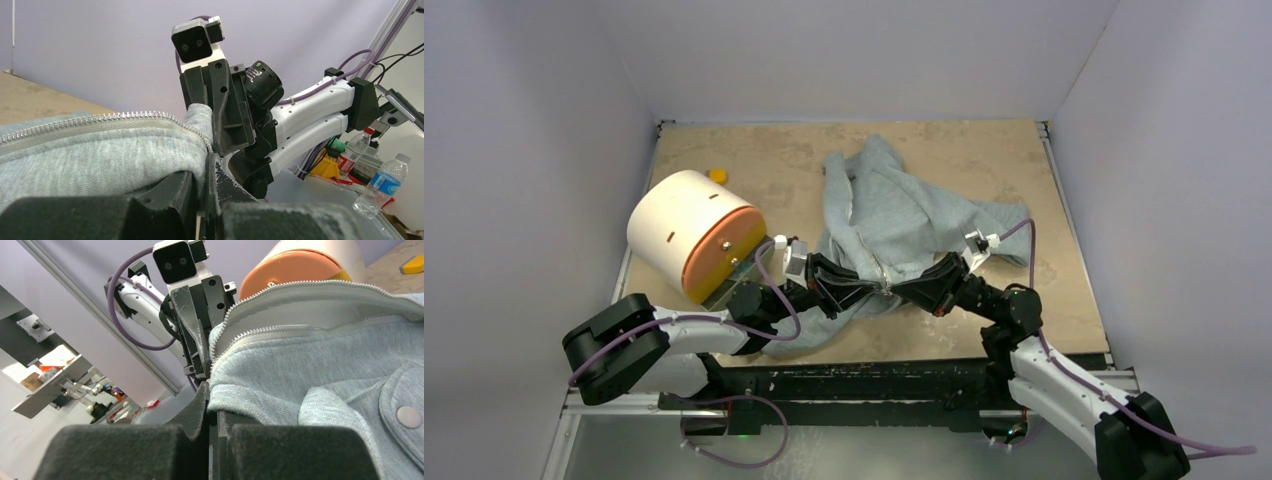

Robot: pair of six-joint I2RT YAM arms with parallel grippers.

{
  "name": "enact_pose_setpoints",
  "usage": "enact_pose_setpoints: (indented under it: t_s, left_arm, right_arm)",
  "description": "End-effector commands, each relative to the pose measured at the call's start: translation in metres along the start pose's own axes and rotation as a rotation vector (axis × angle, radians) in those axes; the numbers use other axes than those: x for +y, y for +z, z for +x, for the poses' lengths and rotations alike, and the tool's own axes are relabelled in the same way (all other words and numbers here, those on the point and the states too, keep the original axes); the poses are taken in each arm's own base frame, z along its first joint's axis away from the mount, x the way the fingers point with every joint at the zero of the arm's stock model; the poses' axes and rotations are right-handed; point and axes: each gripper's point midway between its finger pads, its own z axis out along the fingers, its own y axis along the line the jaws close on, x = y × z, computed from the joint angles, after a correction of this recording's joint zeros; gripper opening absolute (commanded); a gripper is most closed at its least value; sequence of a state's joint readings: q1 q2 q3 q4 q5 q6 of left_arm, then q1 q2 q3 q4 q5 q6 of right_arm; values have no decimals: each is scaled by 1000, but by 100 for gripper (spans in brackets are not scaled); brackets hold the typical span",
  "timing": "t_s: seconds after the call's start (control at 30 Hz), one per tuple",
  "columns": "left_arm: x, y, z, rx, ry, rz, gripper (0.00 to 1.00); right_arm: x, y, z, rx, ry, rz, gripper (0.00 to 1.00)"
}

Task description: Zip up the jacket

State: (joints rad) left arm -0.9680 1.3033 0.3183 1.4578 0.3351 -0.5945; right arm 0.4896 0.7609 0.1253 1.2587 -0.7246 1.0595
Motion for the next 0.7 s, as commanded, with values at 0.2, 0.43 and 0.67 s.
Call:
enact_pose_setpoints:
  t_s: [0.2, 0.43, 0.67]
  left_arm:
    - [-29, 8, -44, -150, 28, 123, 0]
    - [-29, 9, -43, -150, 26, 123, 0]
    - [-27, 9, -38, -131, 15, 121, 0]
  right_arm:
    - [10, 5, -14, -29, -74, -28, 0]
    - [9, 5, -13, -28, -73, -25, 0]
    - [11, 6, -16, -37, -81, -33, 0]
